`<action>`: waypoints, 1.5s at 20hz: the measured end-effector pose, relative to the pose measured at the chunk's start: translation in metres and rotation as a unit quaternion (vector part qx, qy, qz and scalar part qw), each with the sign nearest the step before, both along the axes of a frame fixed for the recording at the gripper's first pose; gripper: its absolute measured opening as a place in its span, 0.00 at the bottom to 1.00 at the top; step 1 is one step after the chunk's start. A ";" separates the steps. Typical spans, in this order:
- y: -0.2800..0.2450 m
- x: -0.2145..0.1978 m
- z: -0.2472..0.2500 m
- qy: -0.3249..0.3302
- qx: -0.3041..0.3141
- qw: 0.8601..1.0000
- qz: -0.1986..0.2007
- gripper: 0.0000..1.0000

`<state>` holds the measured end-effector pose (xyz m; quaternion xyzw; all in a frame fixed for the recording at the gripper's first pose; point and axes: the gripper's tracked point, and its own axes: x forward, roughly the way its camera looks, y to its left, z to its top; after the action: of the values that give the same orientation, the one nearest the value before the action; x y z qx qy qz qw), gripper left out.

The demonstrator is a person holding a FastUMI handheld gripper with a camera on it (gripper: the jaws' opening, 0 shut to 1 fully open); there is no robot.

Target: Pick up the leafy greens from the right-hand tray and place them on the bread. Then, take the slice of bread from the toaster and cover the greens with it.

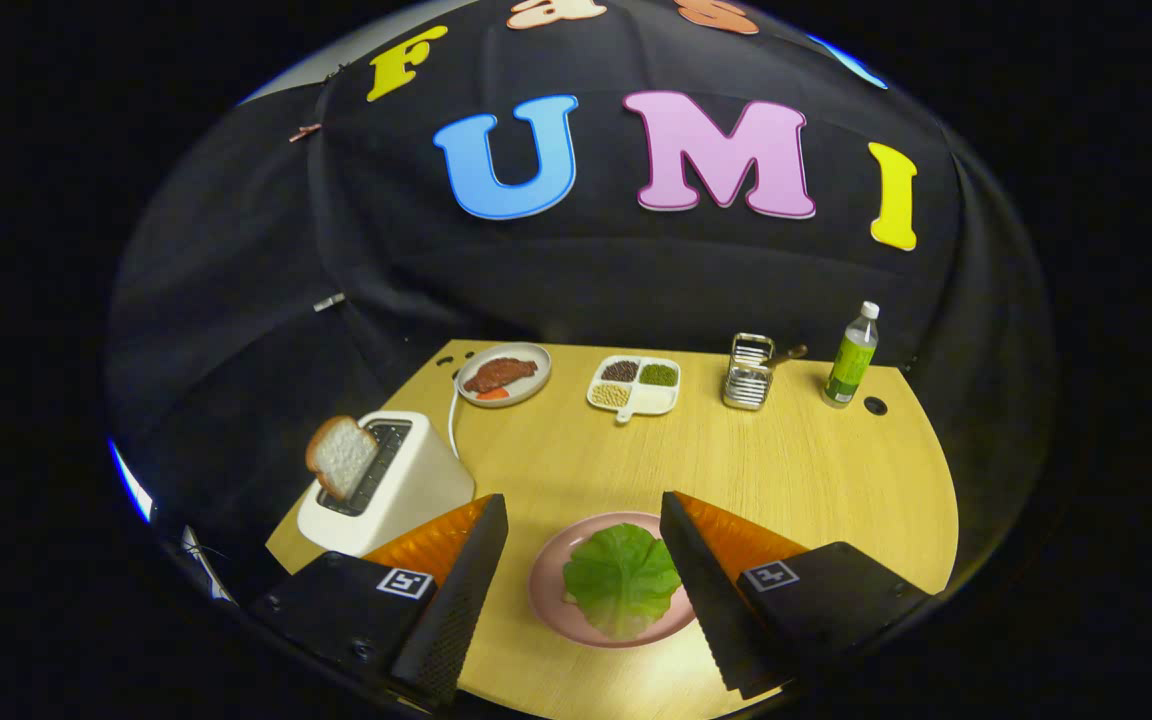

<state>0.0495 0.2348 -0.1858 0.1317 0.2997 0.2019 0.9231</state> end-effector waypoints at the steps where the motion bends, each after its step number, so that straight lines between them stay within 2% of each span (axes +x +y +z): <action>1: 0.005 -0.003 0.019 -0.026 0.006 1.000 0.005 0.96; 4: 0.025 -0.016 0.085 -0.125 0.001 0.991 0.036 0.96; 7: 0.054 -0.036 0.147 -0.225 -0.023 0.971 0.072 0.96; 9: 0.083 -0.047 0.167 -0.251 -0.029 0.963 0.097 0.95; 13: 0.148 -0.064 0.173 -0.204 0.016 0.968 0.146 0.97; 15: 0.175 -0.060 0.163 -0.170 0.023 0.973 0.152 0.98; 19: 0.223 -0.043 0.129 -0.108 0.020 0.983 0.148 0.98; 24: 0.269 -0.030 0.055 -0.021 -0.013 0.989 0.148 0.98; 30: 0.293 -0.001 -0.002 0.027 -0.054 0.991 0.118 0.97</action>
<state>0.0482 0.5277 -0.1875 0.0503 0.3481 0.2895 0.8902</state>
